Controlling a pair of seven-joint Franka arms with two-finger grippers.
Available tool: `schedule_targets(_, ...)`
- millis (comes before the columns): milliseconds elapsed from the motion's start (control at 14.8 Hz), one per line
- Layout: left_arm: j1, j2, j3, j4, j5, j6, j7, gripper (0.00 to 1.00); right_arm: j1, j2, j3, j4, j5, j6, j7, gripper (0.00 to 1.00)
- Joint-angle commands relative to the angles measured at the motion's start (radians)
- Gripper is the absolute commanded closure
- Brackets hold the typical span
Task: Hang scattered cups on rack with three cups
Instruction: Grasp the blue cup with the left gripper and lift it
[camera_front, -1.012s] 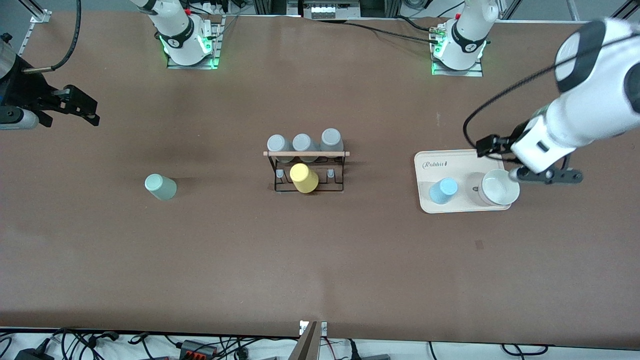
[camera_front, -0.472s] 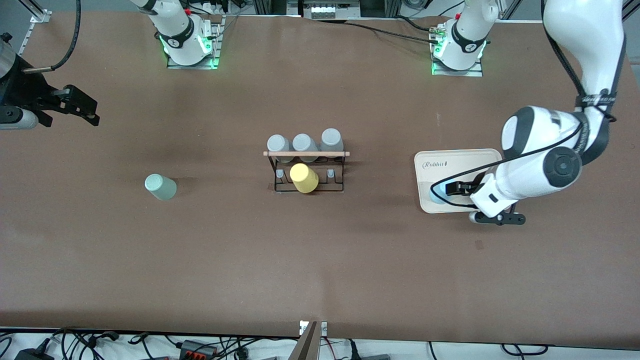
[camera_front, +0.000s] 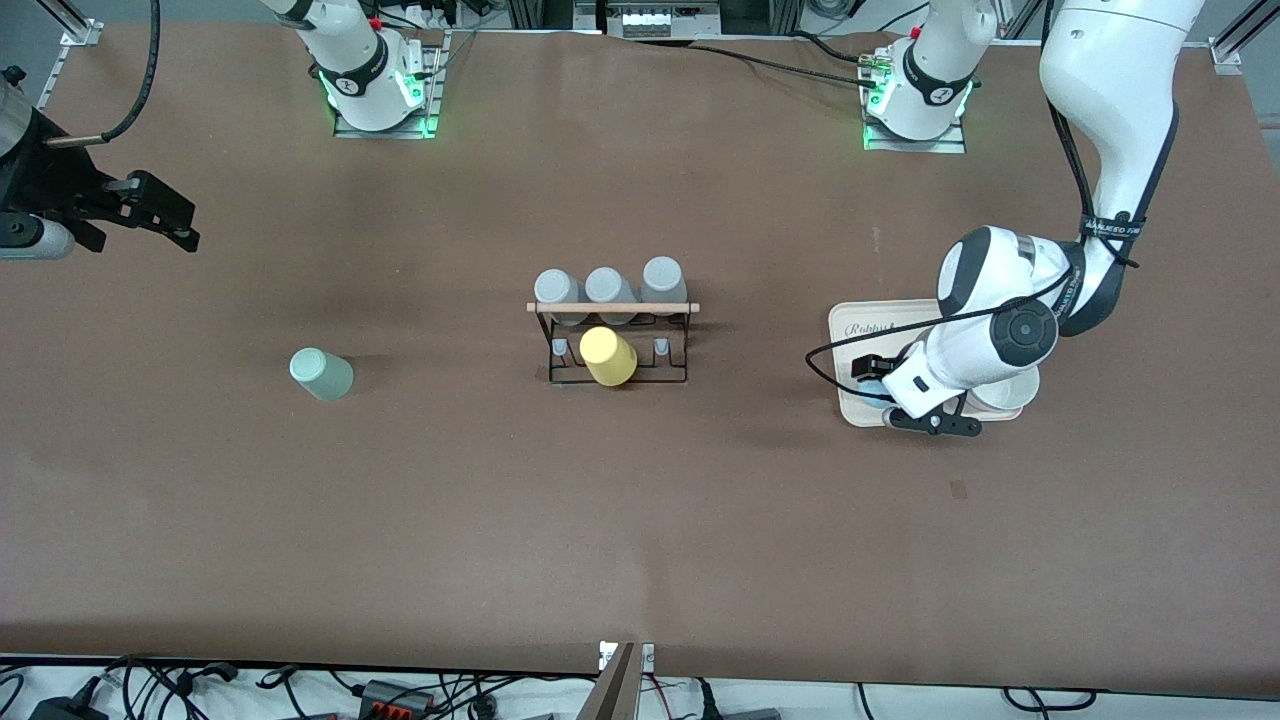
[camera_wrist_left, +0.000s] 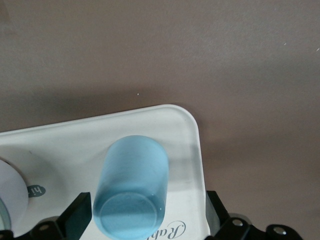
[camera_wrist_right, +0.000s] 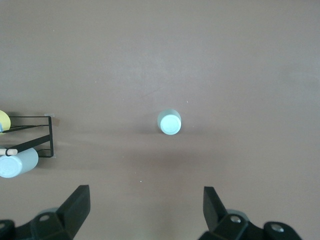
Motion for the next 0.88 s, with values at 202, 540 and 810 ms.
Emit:
schedule_targets(202, 0.01, 0.009, 0.004, -0.012, 0.019, 0.015, 0.012, 0.14, 0.004, 0.003, -0.002, -0.011, -0.009, -0.01, 0.02, 0.0)
schedule_targets(540, 0.01, 0.023, 0.009, -0.012, 0.019, 0.037, 0.012, 0.45, 0.004, 0.003, -0.002, -0.012, -0.01, -0.012, 0.02, 0.0)
schedule_targets(810, 0.011, 0.014, 0.009, -0.01, 0.019, 0.024, 0.01, 0.84, 0.004, 0.003, -0.002, -0.012, -0.01, -0.012, 0.018, 0.0)
